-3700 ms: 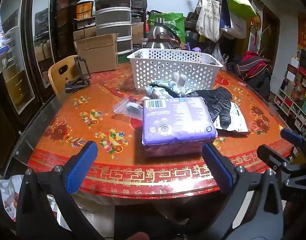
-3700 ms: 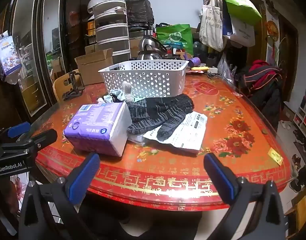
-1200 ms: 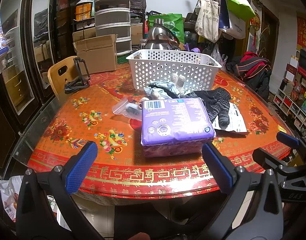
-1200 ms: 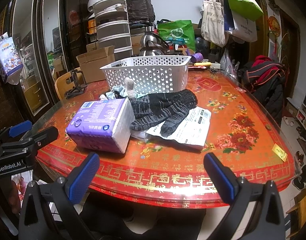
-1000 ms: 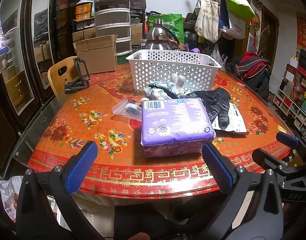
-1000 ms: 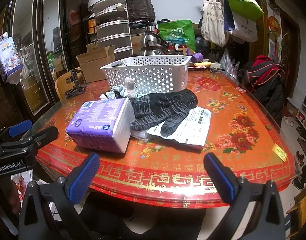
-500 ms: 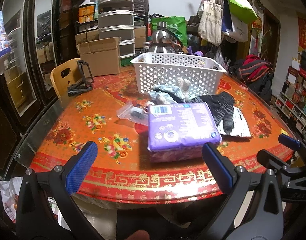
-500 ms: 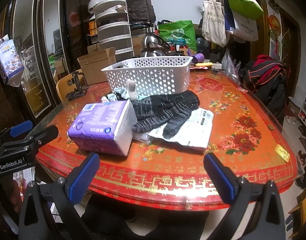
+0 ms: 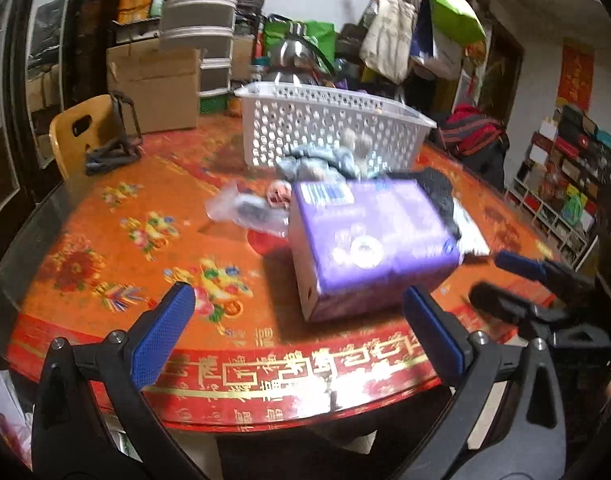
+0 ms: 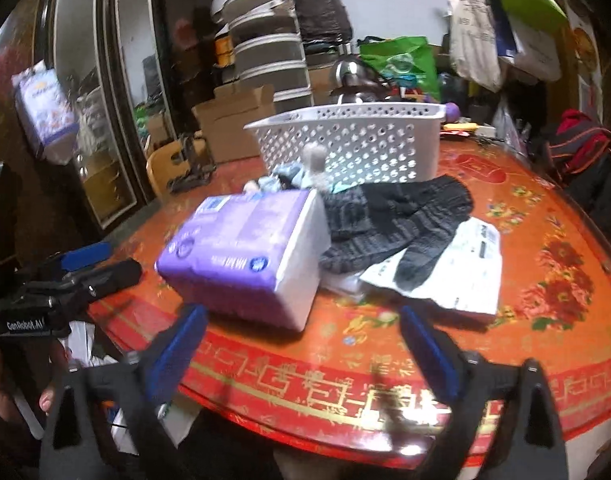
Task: Organize soft objects
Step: 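Reach both grippers to the purple tissue pack and close on it, then lift the purple tissue pack into the white basket and open both grippers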
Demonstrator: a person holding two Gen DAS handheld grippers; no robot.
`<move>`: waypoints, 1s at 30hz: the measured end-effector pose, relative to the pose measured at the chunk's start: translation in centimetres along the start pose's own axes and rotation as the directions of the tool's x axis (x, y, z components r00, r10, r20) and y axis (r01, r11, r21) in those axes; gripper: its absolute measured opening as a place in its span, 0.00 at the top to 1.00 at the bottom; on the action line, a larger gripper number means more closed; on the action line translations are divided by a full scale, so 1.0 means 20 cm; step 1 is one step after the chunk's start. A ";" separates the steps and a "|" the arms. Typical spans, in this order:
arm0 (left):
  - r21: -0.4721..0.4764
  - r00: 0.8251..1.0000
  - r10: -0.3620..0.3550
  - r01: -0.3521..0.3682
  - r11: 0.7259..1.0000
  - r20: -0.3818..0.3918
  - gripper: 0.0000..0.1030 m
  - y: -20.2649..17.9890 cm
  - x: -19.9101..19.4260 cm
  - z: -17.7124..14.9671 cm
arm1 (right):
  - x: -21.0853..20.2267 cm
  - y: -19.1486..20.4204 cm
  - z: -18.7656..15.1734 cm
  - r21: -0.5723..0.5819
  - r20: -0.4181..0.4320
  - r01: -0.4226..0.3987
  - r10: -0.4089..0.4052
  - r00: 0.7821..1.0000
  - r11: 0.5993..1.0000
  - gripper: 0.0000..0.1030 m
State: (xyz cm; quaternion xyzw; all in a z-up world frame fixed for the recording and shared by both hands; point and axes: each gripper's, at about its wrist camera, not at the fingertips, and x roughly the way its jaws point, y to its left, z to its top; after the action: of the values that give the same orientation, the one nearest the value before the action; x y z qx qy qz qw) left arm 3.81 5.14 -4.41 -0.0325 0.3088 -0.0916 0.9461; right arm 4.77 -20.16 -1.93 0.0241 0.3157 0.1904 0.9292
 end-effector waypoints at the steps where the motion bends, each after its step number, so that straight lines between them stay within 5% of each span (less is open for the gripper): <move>1: 0.030 1.000 0.009 -0.009 1.000 0.006 0.09 -0.01 0.03 -0.02 | 0.02 0.01 -0.01 -0.013 -0.006 -0.014 0.014 1.000 1.000 0.18; 3: 0.057 1.000 0.013 -0.013 0.998 0.004 0.20 -0.03 0.07 -0.05 | 0.06 0.02 -0.02 -0.040 -0.019 -0.021 0.020 1.000 0.999 0.23; 8: 0.094 0.998 -0.051 0.048 0.994 0.028 0.27 -0.05 0.15 -0.08 | 0.17 0.04 -0.02 -0.088 -0.031 -0.050 0.047 0.998 0.995 0.38; 12: 0.121 0.994 -0.103 0.098 0.988 0.042 0.45 -0.07 0.18 -0.08 | 0.23 0.06 -0.01 -0.125 -0.034 -0.082 0.078 0.996 0.989 0.41; 17: 0.136 0.987 -0.158 0.153 0.979 0.030 0.53 -0.10 0.21 -0.08 | 0.27 0.08 0.02 -0.148 -0.041 -0.112 0.107 0.993 0.983 0.47; 30: 0.131 0.996 -0.071 0.064 0.989 0.054 0.60 -0.20 0.14 0.04 | 0.21 0.10 0.10 -0.169 -0.004 -0.086 0.087 0.996 0.982 0.50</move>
State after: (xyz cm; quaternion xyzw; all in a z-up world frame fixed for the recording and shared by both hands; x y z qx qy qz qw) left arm 5.90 0.74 -4.90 0.0155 0.2734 -0.1424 0.9512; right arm 8.35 -16.57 -2.35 -0.0406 0.2956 0.2567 0.9193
